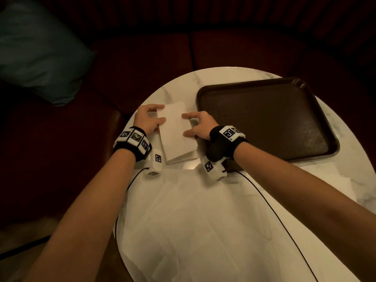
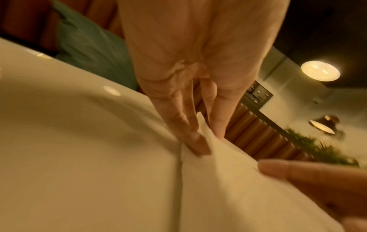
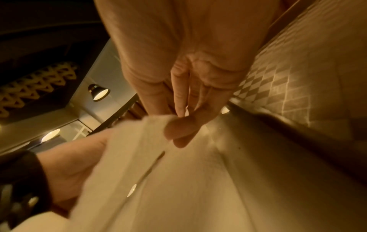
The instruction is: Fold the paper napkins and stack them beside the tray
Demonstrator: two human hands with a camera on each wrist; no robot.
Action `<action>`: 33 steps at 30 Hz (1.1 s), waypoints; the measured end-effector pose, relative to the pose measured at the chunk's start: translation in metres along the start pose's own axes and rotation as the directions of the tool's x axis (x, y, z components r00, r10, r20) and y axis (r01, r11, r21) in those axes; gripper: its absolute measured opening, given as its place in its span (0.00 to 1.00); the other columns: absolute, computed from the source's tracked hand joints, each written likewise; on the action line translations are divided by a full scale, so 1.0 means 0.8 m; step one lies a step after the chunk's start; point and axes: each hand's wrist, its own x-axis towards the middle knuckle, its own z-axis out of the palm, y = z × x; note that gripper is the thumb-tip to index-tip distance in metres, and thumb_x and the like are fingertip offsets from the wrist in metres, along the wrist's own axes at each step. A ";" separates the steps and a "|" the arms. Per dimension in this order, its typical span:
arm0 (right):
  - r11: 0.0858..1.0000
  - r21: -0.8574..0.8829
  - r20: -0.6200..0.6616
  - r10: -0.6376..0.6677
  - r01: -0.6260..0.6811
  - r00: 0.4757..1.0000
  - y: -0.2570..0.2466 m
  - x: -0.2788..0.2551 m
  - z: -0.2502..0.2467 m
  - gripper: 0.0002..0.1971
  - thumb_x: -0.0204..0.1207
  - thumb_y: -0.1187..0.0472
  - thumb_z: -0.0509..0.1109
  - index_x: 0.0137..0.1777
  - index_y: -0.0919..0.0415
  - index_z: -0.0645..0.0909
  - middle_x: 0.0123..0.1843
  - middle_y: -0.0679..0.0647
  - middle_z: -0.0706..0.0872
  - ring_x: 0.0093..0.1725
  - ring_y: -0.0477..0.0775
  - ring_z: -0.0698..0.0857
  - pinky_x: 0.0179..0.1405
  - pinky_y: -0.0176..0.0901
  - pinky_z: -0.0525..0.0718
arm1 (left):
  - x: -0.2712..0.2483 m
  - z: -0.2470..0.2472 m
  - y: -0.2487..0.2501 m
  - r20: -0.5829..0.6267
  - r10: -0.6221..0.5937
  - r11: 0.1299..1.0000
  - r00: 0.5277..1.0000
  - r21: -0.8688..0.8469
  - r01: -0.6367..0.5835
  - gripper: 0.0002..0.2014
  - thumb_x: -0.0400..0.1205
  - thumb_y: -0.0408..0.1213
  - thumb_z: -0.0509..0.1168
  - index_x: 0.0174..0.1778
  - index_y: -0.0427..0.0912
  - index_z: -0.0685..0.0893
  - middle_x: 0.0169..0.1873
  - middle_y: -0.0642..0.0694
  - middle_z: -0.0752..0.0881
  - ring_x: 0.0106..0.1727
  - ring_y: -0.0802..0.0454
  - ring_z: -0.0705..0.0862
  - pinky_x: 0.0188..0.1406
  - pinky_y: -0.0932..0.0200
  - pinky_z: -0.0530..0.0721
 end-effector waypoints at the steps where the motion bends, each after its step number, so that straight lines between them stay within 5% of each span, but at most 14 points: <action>1: 0.999 -0.046 -0.002 0.003 -0.003 1.000 0.002 0.003 0.002 0.32 0.69 0.66 0.79 0.74 0.51 0.76 0.75 0.56 0.73 0.61 0.53 0.79 0.39 0.32 0.84 | -0.001 0.000 0.000 -0.019 0.059 0.986 0.998 0.160 -0.056 0.18 0.75 0.29 0.74 0.60 0.48 0.87 0.67 0.43 0.78 0.57 0.46 0.84 0.46 0.55 0.90; 4: 0.987 -0.162 -0.020 0.008 -0.011 1.000 0.008 0.008 0.007 0.34 0.69 0.64 0.80 0.75 0.50 0.75 0.76 0.55 0.73 0.70 0.56 0.77 0.58 0.36 0.78 | -0.015 0.005 0.005 0.129 0.221 0.718 0.967 0.649 -0.251 0.22 0.75 0.45 0.75 0.65 0.57 0.83 0.75 0.45 0.66 0.76 0.43 0.67 0.71 0.41 0.74; 6: 0.975 -0.222 -0.022 -0.004 -0.002 1.000 0.007 0.008 0.008 0.35 0.68 0.63 0.80 0.76 0.51 0.74 0.76 0.54 0.74 0.73 0.56 0.75 0.64 0.37 0.74 | -0.027 0.012 0.009 0.290 0.139 0.493 0.947 0.809 -0.320 0.33 0.74 0.57 0.72 0.76 0.64 0.71 0.82 0.48 0.57 0.81 0.43 0.56 0.72 0.34 0.65; 8: 0.963 -0.269 -0.008 -0.020 0.017 1.000 0.003 0.000 0.007 0.35 0.69 0.62 0.79 0.77 0.52 0.72 0.77 0.55 0.73 0.75 0.56 0.73 0.69 0.41 0.73 | -0.035 0.020 0.007 0.366 0.008 0.384 0.931 0.858 -0.341 0.41 0.74 0.60 0.71 0.82 0.66 0.57 0.85 0.50 0.49 0.85 0.43 0.49 0.75 0.29 0.60; 14: 0.899 -0.404 -0.010 -0.187 0.167 0.982 0.003 -0.085 -0.007 0.22 0.73 0.58 0.76 0.68 0.52 0.80 0.64 0.53 0.77 0.60 0.52 0.79 0.61 0.44 0.80 | -0.044 0.032 0.004 0.476 -0.057 0.420 0.877 0.809 -0.412 0.44 0.77 0.50 0.72 0.84 0.62 0.51 0.86 0.51 0.44 0.86 0.43 0.44 0.79 0.31 0.59; 18: 0.852 -0.461 0.181 -0.182 0.247 0.966 0.029 -0.177 0.004 0.11 0.73 0.57 0.76 0.55 0.51 0.86 0.46 0.44 0.84 0.40 0.45 0.83 0.44 0.40 0.82 | -0.058 0.032 0.012 0.486 -0.029 0.423 0.874 0.798 -0.430 0.44 0.78 0.49 0.71 0.84 0.62 0.51 0.86 0.50 0.44 0.86 0.44 0.44 0.79 0.32 0.59; 21: 0.814 -0.537 0.256 -0.092 0.221 0.962 0.057 -0.235 0.016 0.12 0.73 0.52 0.74 0.57 0.49 0.84 0.53 0.46 0.85 0.45 0.47 0.85 0.48 0.41 0.83 | -0.091 0.021 0.030 0.420 0.081 0.477 0.904 0.780 -0.405 0.37 0.80 0.48 0.69 0.83 0.55 0.59 0.83 0.47 0.59 0.83 0.44 0.58 0.77 0.37 0.65; 23: 0.795 -0.583 0.217 -0.045 0.166 0.975 0.079 -0.265 0.017 0.15 0.75 0.50 0.73 0.61 0.48 0.82 0.58 0.47 0.82 0.49 0.47 0.82 0.51 0.41 0.81 | -0.131 0.009 0.039 0.376 0.159 0.588 0.913 0.707 -0.394 0.25 0.81 0.46 0.69 0.74 0.48 0.74 0.70 0.46 0.78 0.68 0.46 0.77 0.68 0.44 0.77; 25: 0.795 -0.599 0.148 -0.001 0.091 0.989 0.099 -0.287 0.016 0.18 0.75 0.49 0.72 0.64 0.48 0.79 0.61 0.47 0.79 0.53 0.48 0.81 0.54 0.41 0.80 | -0.180 0.002 0.036 0.388 0.138 0.671 0.911 0.641 -0.374 0.16 0.80 0.45 0.70 0.62 0.45 0.84 0.53 0.48 0.85 0.52 0.49 0.84 0.56 0.49 0.83; 28: 0.840 -0.542 0.052 0.065 -0.026 0.997 0.123 -0.305 0.015 0.25 0.73 0.49 0.74 0.69 0.49 0.75 0.65 0.47 0.75 0.60 0.50 0.78 0.59 0.40 0.77 | -0.249 0.011 0.008 0.448 0.041 0.698 0.893 0.627 -0.346 0.15 0.79 0.48 0.71 0.56 0.44 0.87 0.48 0.48 0.86 0.49 0.49 0.85 0.51 0.55 0.82; 33: 0.892 -0.445 -0.039 0.068 -0.078 0.997 0.146 -0.315 0.028 0.34 0.69 0.46 0.78 0.74 0.48 0.70 0.68 0.50 0.74 0.63 0.52 0.78 0.63 0.44 0.78 | -0.297 0.045 -0.040 0.391 -0.046 0.684 0.919 0.683 -0.257 0.31 0.76 0.58 0.70 0.72 0.47 0.75 0.57 0.48 0.80 0.61 0.48 0.77 0.63 0.49 0.76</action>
